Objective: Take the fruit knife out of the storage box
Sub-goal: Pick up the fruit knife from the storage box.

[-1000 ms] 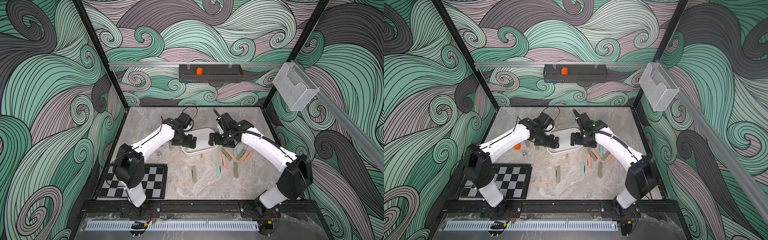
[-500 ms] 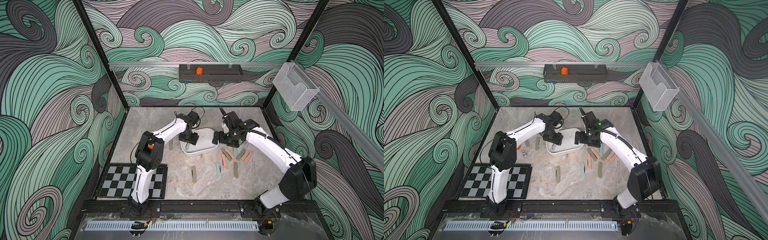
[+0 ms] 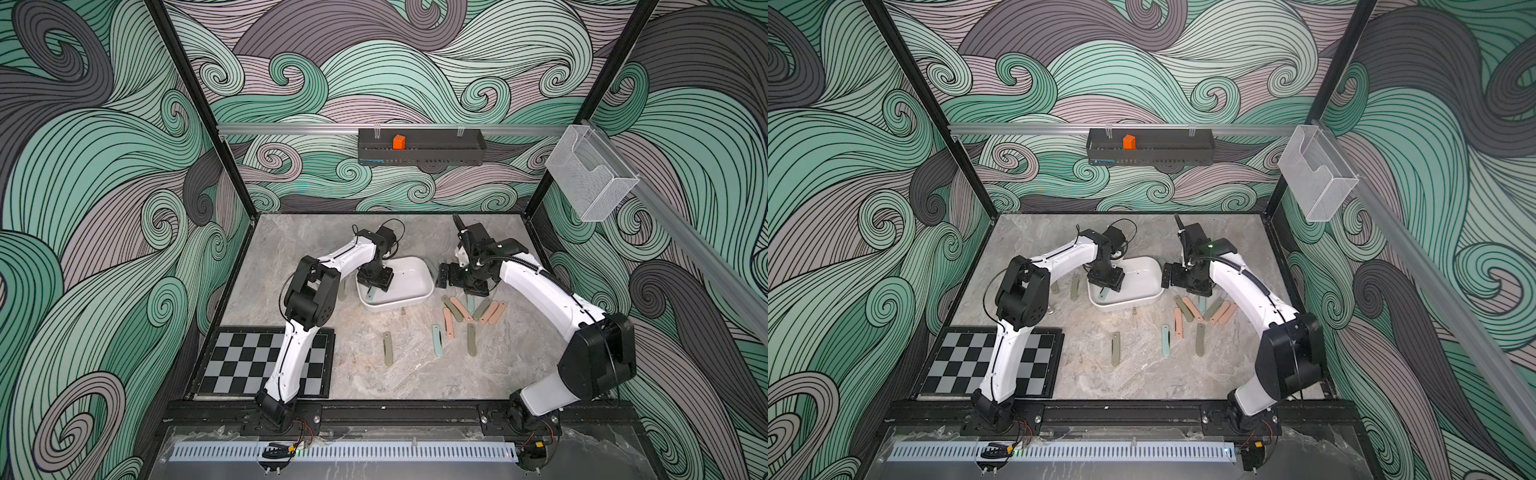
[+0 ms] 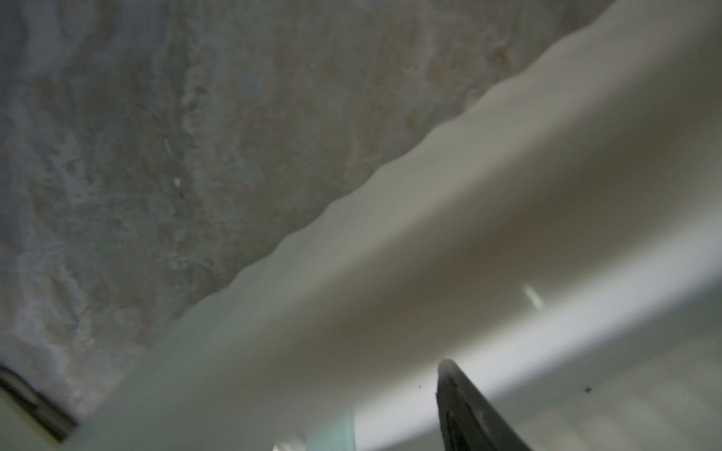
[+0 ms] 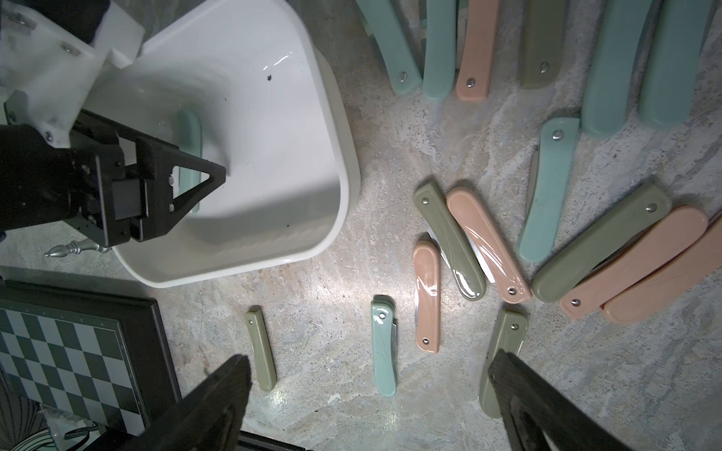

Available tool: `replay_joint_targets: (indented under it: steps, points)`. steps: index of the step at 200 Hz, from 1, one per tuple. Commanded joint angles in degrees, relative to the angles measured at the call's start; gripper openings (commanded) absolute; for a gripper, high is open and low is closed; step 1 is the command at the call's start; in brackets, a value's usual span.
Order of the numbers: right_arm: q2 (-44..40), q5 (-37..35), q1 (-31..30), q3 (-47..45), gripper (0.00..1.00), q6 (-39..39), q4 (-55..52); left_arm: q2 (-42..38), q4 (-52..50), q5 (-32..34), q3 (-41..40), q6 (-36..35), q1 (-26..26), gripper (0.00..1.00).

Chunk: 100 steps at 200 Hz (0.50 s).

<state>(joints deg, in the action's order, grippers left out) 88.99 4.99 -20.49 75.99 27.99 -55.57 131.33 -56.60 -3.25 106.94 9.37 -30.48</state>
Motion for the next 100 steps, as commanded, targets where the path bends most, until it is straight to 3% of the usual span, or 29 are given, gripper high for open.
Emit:
replay_joint_targets:
  steps: [1, 24, 43, 100]
  points:
    - [-0.22, 1.32, 0.03, 0.37, 0.98, -0.08, -0.59, 2.26, -2.42, -1.24, 1.43, -1.18, 0.14, 0.55]
    - [0.54, 1.73, 0.07, 1.35, 0.98, 0.0, -0.57, 2.71, -2.91, -1.15, 1.26, -1.19, 0.11, 0.37]
    - [0.72, 1.99, 0.14, 1.75, 0.98, 0.19, -0.32, 2.49, -3.25, -0.42, 1.2, -0.93, 0.16, 0.3]
    - [-0.21, 4.31, 0.0, 0.8, 0.98, 1.45, 1.76, 0.87, -4.75, 1.38, 2.27, -0.84, 0.15, 0.26]
